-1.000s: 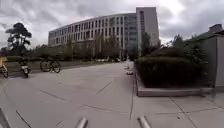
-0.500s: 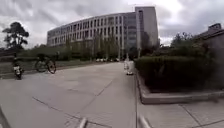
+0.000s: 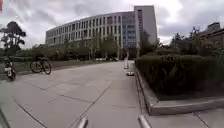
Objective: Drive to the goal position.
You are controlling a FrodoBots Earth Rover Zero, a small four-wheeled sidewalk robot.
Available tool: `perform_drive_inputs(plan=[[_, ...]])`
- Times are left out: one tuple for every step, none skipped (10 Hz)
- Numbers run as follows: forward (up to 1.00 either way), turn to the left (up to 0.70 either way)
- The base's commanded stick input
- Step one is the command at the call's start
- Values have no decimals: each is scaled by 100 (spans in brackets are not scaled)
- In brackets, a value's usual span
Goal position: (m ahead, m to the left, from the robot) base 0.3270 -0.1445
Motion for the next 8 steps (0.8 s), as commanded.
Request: perform_drive_inputs(plan=[[70,1],[70,1],[70,1],[70,1],[70,1],[70,1],[70,1],[70,1]])
